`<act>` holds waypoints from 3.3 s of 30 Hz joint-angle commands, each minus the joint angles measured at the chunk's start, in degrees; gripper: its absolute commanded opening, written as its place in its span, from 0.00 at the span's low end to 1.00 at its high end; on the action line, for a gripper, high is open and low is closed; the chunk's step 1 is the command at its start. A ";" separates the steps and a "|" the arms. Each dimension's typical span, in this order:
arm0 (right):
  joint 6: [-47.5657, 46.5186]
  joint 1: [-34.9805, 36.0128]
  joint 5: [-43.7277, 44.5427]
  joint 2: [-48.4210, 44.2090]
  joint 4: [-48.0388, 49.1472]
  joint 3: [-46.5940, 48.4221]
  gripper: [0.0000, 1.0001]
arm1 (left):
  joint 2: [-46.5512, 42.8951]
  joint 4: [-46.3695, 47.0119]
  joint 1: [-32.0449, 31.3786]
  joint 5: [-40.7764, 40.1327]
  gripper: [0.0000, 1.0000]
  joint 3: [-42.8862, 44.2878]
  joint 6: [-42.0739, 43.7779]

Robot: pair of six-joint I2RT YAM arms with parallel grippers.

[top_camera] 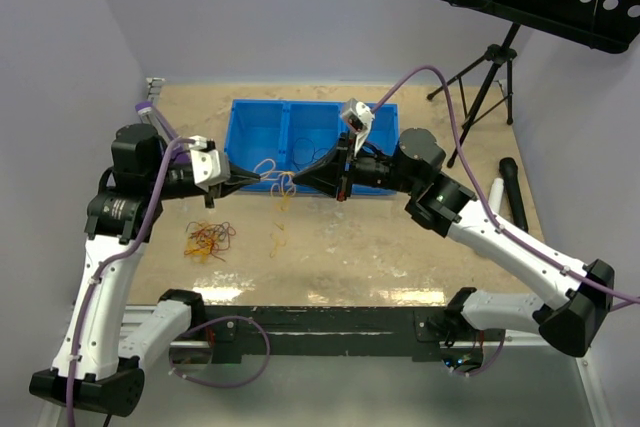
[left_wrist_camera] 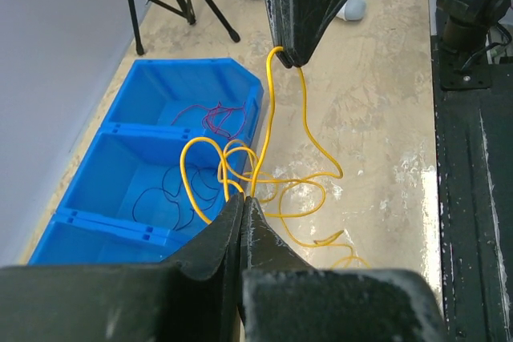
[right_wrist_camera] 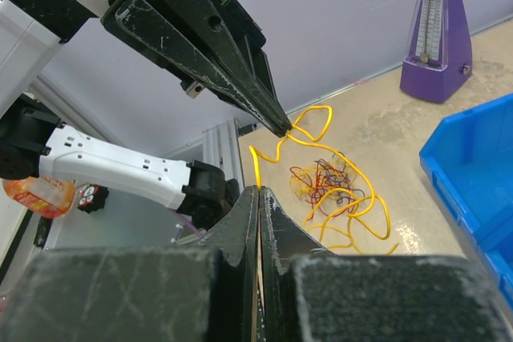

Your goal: Untangle the cables

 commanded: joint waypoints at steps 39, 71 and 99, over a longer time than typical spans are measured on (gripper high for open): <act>-1.77 0.80 0.87 -0.95 -0.78 -2.40 0.00 | -1.59 -3.64 -1.98 6.92 0.78 -4.11 7.74; -2.39 5.29 4.65 3.80 -1.30 4.37 0.00 | -0.09 8.08 -4.27 -7.48 0.05 -7.80 2.25; -5.12 5.99 15.10 -1.82 -2.89 -8.10 0.52 | -4.22 13.44 -4.27 -16.38 0.00 -1.66 -6.09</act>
